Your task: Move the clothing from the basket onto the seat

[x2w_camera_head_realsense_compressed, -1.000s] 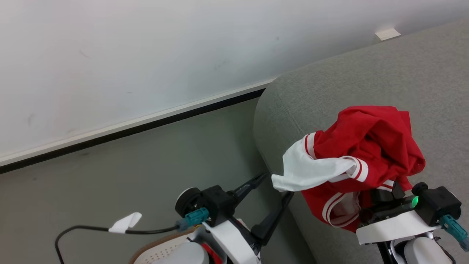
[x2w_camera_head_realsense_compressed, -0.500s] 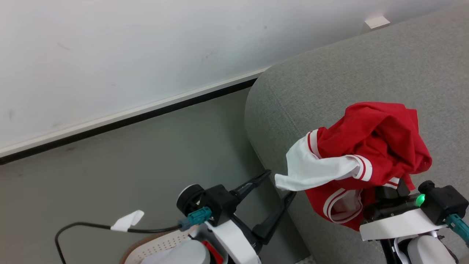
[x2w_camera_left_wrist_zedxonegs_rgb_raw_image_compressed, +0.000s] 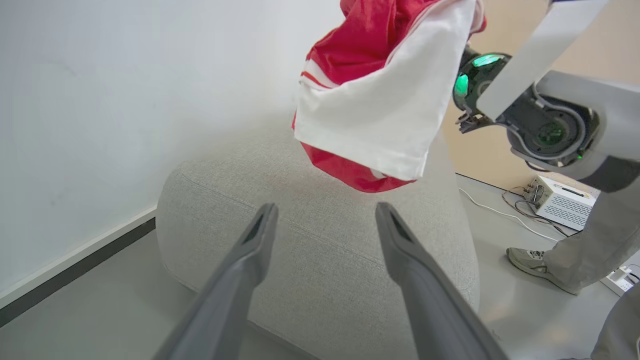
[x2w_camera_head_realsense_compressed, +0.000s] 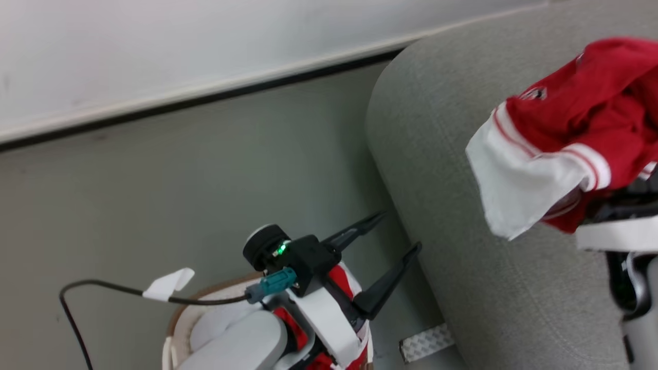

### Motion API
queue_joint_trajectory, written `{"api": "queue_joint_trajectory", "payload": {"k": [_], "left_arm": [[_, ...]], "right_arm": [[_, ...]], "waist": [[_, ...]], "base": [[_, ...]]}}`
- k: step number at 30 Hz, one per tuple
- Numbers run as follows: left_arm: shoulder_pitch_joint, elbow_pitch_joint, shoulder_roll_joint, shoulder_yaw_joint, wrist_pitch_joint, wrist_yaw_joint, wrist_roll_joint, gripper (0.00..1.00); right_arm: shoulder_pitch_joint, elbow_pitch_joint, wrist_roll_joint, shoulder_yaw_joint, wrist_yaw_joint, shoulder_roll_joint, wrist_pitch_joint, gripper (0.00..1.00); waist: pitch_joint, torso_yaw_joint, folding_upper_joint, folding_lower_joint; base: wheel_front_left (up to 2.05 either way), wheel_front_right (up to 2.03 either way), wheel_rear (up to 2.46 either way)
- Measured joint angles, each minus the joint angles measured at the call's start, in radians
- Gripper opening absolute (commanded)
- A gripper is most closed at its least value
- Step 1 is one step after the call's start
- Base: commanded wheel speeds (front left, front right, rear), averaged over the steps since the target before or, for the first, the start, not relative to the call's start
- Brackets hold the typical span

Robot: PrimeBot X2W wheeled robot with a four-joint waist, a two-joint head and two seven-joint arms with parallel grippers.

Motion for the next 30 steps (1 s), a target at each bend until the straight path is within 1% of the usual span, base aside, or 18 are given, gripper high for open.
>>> {"api": "queue_joint_trajectory", "payload": {"k": [5, 12, 14, 20, 22, 26, 30], "left_arm": [[-0.038, -0.038, 0.031, 0.007, 0.025, -0.006, 0.007, 1.0], [-0.088, -0.073, 0.07, 0.033, 0.04, -0.009, 0.013, 1.0], [-0.098, -0.081, 0.074, 0.038, 0.04, -0.009, 0.013, 1.0], [-0.126, -0.091, 0.09, 0.051, 0.036, -0.01, 0.014, 1.0], [-0.133, -0.093, 0.09, 0.054, 0.033, -0.01, 0.014, 1.0], [-0.151, -0.09, 0.087, 0.056, 0.021, -0.011, 0.015, 1.0], [-0.155, -0.079, 0.081, 0.055, 0.001, -0.012, 0.015, 1.0]], "right_arm": [[-0.115, 0.028, -0.001, -0.042, 0.0, -0.051, 0.029, 0.0], [-0.298, 0.115, 0.018, -0.113, 0.0, -0.161, 0.085, 0.0], [-0.338, 0.147, 0.016, -0.133, 0.0, -0.193, 0.099, 0.0], [-0.443, 0.231, 0.009, -0.184, 0.0, -0.258, 0.148, 0.0], [-0.474, 0.265, 0.002, -0.203, 0.0, -0.272, 0.18, 0.0], [-0.509, 0.362, -0.03, -0.235, 0.0, -0.316, 0.245, 0.0], [-0.517, 0.443, -0.062, -0.249, 0.0, -0.335, 0.302, 0.0]], "waist": [[0.084, 0.026, 0.0, 0.0001], [0.203, 0.07, 0.0, 0.0002], [0.232, 0.086, 0.0, 0.0002], [0.311, 0.14, -0.0001, 0.0001], [0.336, 0.157, 0.0, 0.0001], [0.376, 0.194, 0.0, 0.0001], [0.401, 0.227, 0.0, 0.0001]], "base": [[0.0, 0.0, 0.0], [0.0, 0.0, 0.0], [0.0, 0.0, 0.0], [0.0, 0.0, 0.0], [0.0, 0.0, 0.0], [0.0, 0.0, 0.0], [0.0, 0.0, 0.0]]}}
